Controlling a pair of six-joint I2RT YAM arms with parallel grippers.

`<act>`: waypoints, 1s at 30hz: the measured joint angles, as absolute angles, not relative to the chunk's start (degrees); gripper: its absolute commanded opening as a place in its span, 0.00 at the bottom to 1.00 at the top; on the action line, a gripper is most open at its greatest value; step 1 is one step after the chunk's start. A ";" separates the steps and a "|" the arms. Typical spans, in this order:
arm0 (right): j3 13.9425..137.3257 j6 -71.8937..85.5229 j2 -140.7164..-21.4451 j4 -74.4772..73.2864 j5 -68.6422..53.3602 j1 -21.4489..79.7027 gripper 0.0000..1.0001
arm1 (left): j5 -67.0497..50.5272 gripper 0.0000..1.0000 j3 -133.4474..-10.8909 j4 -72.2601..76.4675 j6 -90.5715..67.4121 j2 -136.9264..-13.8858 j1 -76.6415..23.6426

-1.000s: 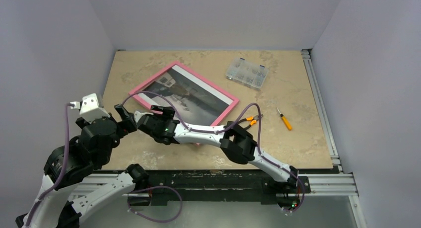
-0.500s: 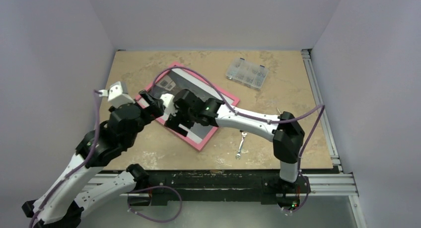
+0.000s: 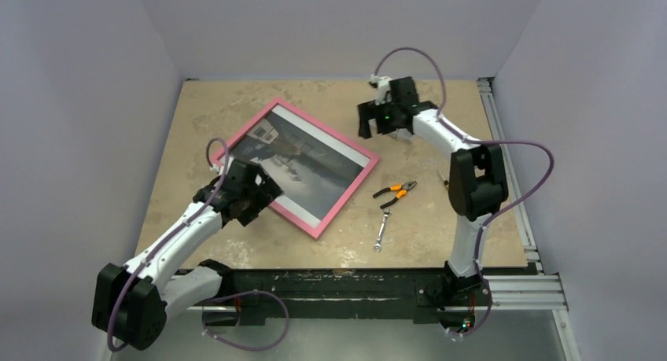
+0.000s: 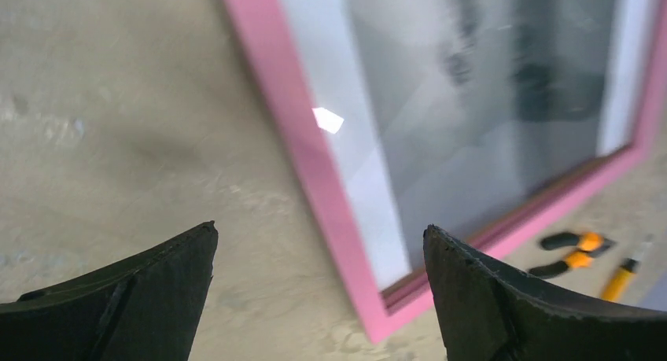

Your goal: Take the photo out of the frame

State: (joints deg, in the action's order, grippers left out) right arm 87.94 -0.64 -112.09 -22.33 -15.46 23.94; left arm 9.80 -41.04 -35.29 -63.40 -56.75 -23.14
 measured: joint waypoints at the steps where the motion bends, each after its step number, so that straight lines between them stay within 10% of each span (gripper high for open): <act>1: 88.88 0.32 -112.60 -21.61 -14.92 19.70 0.95 | 8.34 1.00 -38.81 -35.70 -64.16 -58.61 -22.65; 30: 90.83 -0.64 -120.90 -23.79 -8.25 22.24 0.71 | -0.84 0.80 -37.36 -16.93 -66.87 -77.69 -18.98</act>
State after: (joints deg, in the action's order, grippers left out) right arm 90.83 -0.64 -120.90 -23.79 -8.25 22.24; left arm -0.84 -37.36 -16.93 -66.87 -77.69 -18.98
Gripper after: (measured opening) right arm 0.767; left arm 0.836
